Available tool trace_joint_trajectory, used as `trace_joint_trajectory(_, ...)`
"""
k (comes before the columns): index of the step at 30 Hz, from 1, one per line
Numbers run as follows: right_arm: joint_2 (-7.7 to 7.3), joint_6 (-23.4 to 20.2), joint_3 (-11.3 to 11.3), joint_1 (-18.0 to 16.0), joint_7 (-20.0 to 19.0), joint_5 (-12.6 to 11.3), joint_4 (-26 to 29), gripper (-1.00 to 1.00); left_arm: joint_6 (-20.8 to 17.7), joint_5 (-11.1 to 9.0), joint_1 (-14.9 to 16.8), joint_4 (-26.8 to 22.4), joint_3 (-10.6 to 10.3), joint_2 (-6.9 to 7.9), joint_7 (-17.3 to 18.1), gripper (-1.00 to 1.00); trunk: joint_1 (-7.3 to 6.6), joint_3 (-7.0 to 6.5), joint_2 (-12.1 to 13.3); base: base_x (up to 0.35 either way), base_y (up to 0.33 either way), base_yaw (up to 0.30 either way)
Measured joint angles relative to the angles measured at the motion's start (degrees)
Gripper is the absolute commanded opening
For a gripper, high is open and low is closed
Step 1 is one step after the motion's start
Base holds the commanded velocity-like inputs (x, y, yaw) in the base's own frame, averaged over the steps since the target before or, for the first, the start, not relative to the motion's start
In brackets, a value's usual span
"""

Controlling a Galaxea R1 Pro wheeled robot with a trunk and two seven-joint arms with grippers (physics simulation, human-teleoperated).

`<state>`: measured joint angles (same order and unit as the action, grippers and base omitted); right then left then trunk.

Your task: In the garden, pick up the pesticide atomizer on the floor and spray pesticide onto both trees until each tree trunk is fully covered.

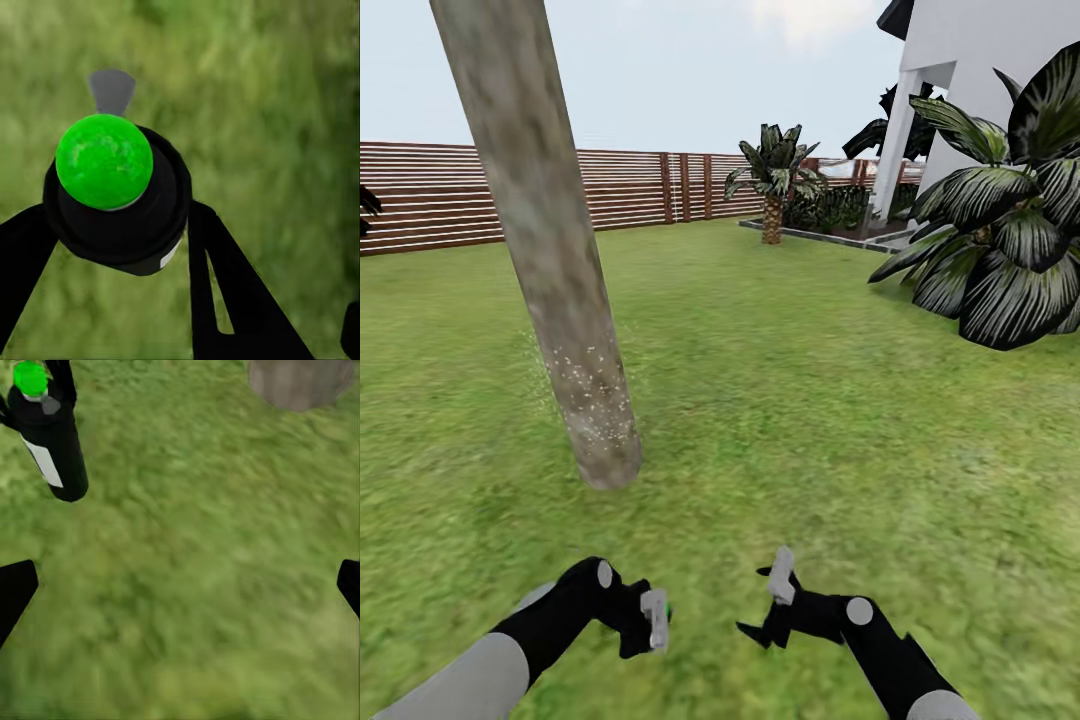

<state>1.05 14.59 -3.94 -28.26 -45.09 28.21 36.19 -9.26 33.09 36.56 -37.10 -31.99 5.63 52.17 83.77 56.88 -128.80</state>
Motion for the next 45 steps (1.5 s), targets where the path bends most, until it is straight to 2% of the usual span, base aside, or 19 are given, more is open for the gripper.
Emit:
trace_joint_trajectory(2, 0.0, 0.0, 0.0, -0.1, -0.7, 0.0, 0.5, -1.0, -0.7, 1.1, 0.1, 0.0, -0.7, -0.21, 0.2, -1.0, 0.0, -0.01, 0.0, 0.0, 0.0, 0.0)
trace_joint_trajectory(4, 0.0, 0.0, 0.0, -0.2, -1.0, 0.0, 1.0, -1.0, -3.1, 1.4, 0.1, 0.0, -0.7, -0.79, 0.3, -1.0, 0.0, -0.01, 0.0, 0.0, 0.0, 0.0)
trace_joint_trajectory(7, 0.08, 0.0, 0.0, -0.2, -3.8, 0.0, 2.7, -1.0, -4.0, 1.5, 0.2, 0.0, -0.7, -1.09, 0.3, -1.0, -0.01, -0.01, 0.0, 0.0, 0.0, 0.0)
trace_joint_trajectory(10, 0.55, 0.0, -0.1, -0.2, -5.0, 0.0, 4.1, -1.0, -4.2, 1.5, 0.2, -0.1, -0.7, -3.1, 0.2, -1.0, 0.0, -0.01, 0.0, 0.0, 0.0, 0.0)
trace_joint_trajectory(13, 1.33, 0.0, -0.2, -0.2, -5.3, 0.0, 4.5, -1.0, -4.6, 1.6, 0.2, -0.1, -0.8, -4.47, 0.1, -1.0, -0.01, -0.01, 0.0, 0.0, 0.0, 0.0)
trace_joint_trajectory(15, 1.91, 0.0, -0.2, -0.2, -5.6, 0.0, 4.9, -1.0, -5.5, 1.8, 0.2, -0.1, -0.8, -4.88, 0.1, -1.0, 0.0, -0.01, 0.0, 0.0, 0.0, 0.0)
trace_joint_trajectory(18, 2.5, 0.0, -0.3, -0.2, -5.8, 0.0, 4.9, -1.0, -5.9, 3.0, 0.2, -0.1, -0.7, -5.06, 0.2, -1.0, 0.0, -0.01, 0.0, 0.0, 0.0, 0.0)
trace_joint_trajectory(21, 2.71, 0.0, -5.3, -0.2, -5.8, 0.0, 4.9, -1.0, -5.4, 2.9, 0.2, -0.1, -0.6, -5.08, 0.4, -1.0, 0.0, -0.01, 0.0, 0.0, 0.0, 0.0)
trace_joint_trajectory(24, 2.72, 0.0, -6.8, -0.2, -5.7, 0.0, 5.0, -1.0, -5.1, 2.6, 0.2, -0.1, -0.4, -4.99, 0.5, -1.0, 0.0, -0.01, 0.0, 0.0, 0.0, 0.0)
trace_joint_trajectory(28, 2.66, 0.0, -6.9, -0.2, -5.7, 0.0, 5.0, -1.0, -4.6, 1.6, 0.2, -0.1, -0.2, -4.48, 1.3, -1.0, 0.0, -0.01, 0.0, 0.0, 0.0, 0.0)
trace_joint_trajectory(30, 2.64, 0.0, -6.9, -0.2, -5.7, 0.0, 5.0, -1.0, -2.1, 0.9, 0.2, 0.0, 0.2, -4.41, 3.1, -1.0, 0.0, -0.01, 0.0, 0.0, 0.0, 0.0)
trace_joint_trajectory(33, 2.64, 0.0, -6.9, -0.2, -5.7, 0.0, 5.0, -1.0, 0.2, 0.6, 0.1, 0.0, 2.5, -4.45, 3.9, -1.0, 0.0, -0.01, 0.0, 0.0, 0.0, 0.0)
trace_joint_trajectory(40, 2.64, 0.0, -6.9, -0.2, -5.7, 0.0, 5.0, -1.0, 0.6, 0.6, 0.1, 0.0, 5.9, -4.86, 3.8, -1.0, 0.0, -0.01, 0.0, 0.0, 0.0, 0.0)
trace_joint_trajectory(45, 2.64, 0.0, -6.9, -0.2, -5.7, 0.0, 5.0, -1.0, 0.8, 0.5, 0.0, 0.0, 6.3, -4.94, 4.0, -1.0, 0.0, -0.01, 0.0, 0.0, 0.0, 0.0)
